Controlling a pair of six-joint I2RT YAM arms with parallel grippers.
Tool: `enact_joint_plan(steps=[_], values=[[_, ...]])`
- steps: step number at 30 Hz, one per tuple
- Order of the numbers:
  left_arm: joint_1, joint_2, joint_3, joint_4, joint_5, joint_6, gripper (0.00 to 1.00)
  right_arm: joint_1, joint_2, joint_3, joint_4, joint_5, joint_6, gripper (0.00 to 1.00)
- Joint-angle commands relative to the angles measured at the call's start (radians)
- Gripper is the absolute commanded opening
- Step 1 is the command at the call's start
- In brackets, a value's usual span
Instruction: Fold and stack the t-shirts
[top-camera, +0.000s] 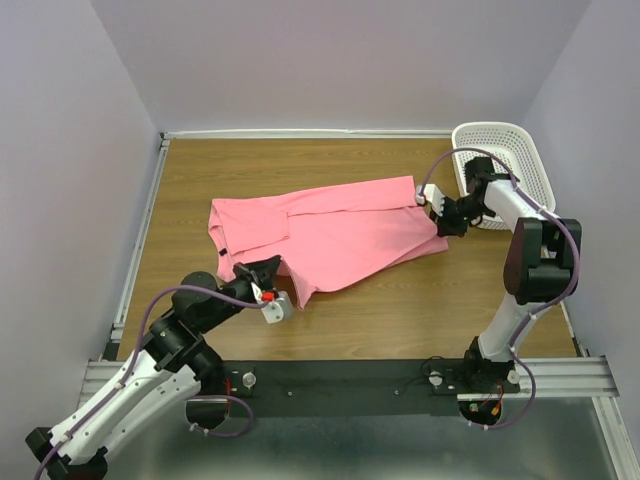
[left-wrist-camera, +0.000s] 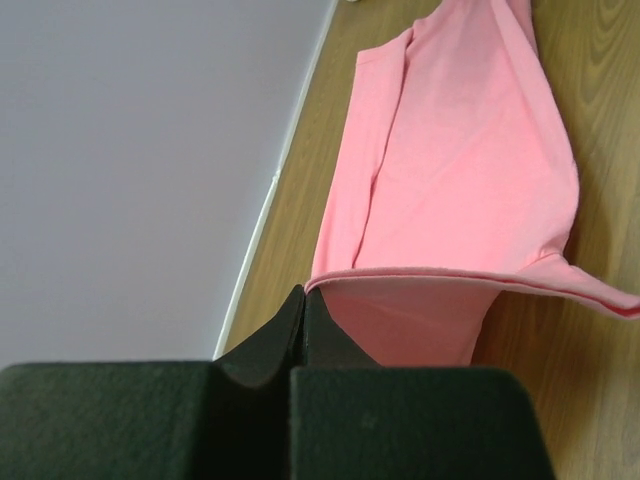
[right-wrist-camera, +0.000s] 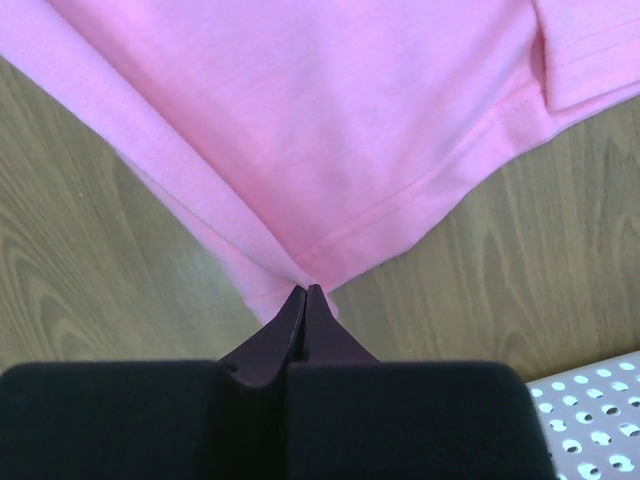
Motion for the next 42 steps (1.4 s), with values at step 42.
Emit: enact_joint_plan(steps=[42], values=[[0.079,0.270,-0.017,0.312,-0.489,-0.106,0.00,-0.007,0.161,0.204,0.023,-0.106,0.152,0.01]])
